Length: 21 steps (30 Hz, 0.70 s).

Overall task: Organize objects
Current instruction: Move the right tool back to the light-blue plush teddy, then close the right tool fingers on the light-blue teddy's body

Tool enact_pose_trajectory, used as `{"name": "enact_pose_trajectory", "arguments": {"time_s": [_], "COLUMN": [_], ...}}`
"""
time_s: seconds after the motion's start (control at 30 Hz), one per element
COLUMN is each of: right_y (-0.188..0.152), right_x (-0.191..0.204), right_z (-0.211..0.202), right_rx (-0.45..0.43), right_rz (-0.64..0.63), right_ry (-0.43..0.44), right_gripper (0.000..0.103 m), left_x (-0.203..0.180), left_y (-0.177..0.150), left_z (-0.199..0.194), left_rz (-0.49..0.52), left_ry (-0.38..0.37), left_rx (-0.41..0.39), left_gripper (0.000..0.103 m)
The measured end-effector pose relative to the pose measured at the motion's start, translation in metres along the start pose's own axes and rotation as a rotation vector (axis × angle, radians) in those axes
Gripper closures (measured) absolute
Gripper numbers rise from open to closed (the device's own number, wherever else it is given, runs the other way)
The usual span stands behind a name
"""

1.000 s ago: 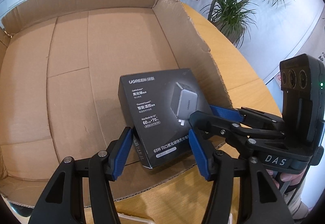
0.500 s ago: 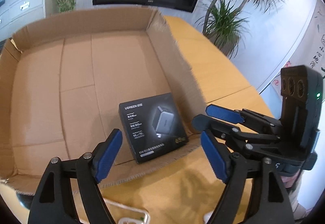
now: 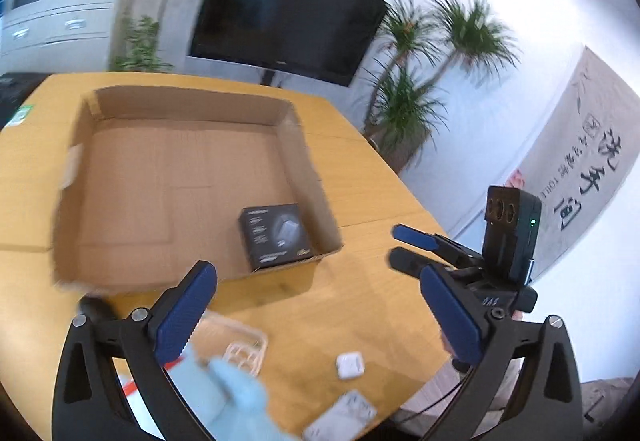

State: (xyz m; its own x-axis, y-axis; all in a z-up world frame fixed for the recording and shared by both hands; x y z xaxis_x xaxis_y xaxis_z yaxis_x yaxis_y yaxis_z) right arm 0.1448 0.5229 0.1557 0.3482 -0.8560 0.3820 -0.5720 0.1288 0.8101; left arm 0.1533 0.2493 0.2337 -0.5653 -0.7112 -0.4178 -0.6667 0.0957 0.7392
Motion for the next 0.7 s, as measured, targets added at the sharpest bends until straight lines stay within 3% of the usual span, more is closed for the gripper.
{"name": "enact_pose_trajectory", "arguments": {"time_s": [0.2,0.4,0.5,0.63,0.7], "right_y": [-0.042,-0.098,-0.122,-0.147,-0.156], "right_x": [0.022,0.027,0.029,0.031,0.034], "right_z": [0.018,0.060,0.083,0.110,0.121], "right_rx": [0.128,0.280,0.343,0.421,0.455], "right_rz": [0.000,0.007,0.023,0.071,0.094], "right_ry": [0.083,0.127,0.161,0.192,0.217], "right_gripper": [0.001,0.002,0.004,0.018,0.025], "left_x": [0.075,0.154,0.175,0.185,0.183], "left_y": [-0.048,-0.149,-0.195,-0.242,-0.253], "left_z": [-0.054,-0.081,-0.079,-0.065,-0.057], "left_rz": [-0.171,-0.417,-0.538,-0.662,-0.678], "left_ry": [0.123,0.253,0.270,0.249,0.237], "left_rx": [-0.031,-0.005,0.015,0.038,0.047], "left_gripper": [0.001,0.001,0.001,0.002,0.003]}}
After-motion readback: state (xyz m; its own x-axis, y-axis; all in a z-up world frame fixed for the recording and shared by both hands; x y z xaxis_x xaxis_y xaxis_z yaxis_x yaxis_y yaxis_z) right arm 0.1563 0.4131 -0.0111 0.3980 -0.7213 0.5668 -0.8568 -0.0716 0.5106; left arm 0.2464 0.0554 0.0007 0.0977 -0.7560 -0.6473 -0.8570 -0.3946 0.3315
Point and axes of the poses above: each gripper's, at about its wrist camera, not at the fingertips, and z roughly the way its jaws point, x to its left, y to its top, the point moved 5 cm from there along z, roughly the way its jaws point, and after that the axes turned 4 degrees about -x, right-handed, at the moved point
